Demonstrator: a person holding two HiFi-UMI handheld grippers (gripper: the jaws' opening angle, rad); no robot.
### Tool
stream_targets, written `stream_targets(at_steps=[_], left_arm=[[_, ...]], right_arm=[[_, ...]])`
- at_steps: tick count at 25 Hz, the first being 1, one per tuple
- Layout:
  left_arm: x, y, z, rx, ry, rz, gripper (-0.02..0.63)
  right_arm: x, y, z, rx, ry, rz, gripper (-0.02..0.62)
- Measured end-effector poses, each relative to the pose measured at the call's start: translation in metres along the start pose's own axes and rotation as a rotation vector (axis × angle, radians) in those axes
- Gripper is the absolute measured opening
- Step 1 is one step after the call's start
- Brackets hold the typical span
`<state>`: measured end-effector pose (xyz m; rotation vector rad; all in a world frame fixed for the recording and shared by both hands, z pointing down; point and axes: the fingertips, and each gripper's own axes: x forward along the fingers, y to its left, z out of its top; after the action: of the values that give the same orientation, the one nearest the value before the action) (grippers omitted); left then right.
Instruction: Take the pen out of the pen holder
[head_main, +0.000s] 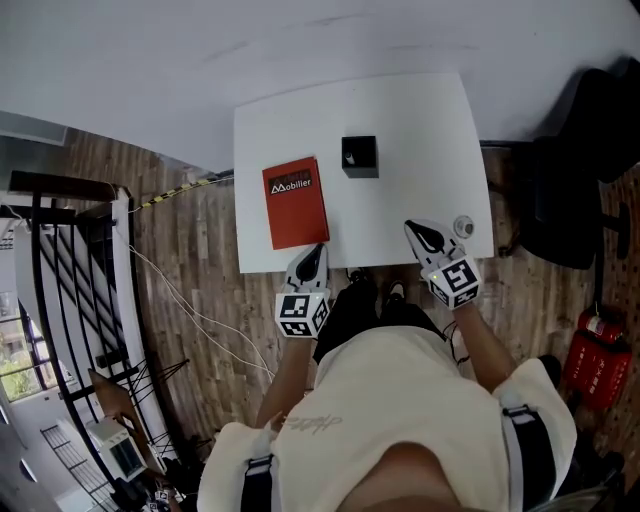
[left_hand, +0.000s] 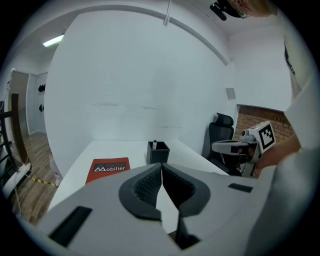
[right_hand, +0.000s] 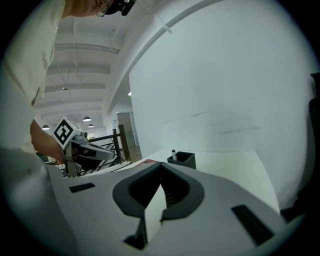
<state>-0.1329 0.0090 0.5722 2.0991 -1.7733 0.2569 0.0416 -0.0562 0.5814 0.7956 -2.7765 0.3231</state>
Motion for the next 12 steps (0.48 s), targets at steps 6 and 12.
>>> stream_targets(at_steps=[6, 12], left_arm=[[0.03, 0.018, 0.006, -0.018, -0.005, -0.064, 0.02], [0.068, 0.037, 0.055, 0.054, -0.068, -0.157, 0.02]], right_arm=[[0.009, -0.023, 0.024, -0.012, -0.017, -0.086, 0.008], [0.032, -0.038, 0.054, -0.012, -0.035, -0.179, 0.008]])
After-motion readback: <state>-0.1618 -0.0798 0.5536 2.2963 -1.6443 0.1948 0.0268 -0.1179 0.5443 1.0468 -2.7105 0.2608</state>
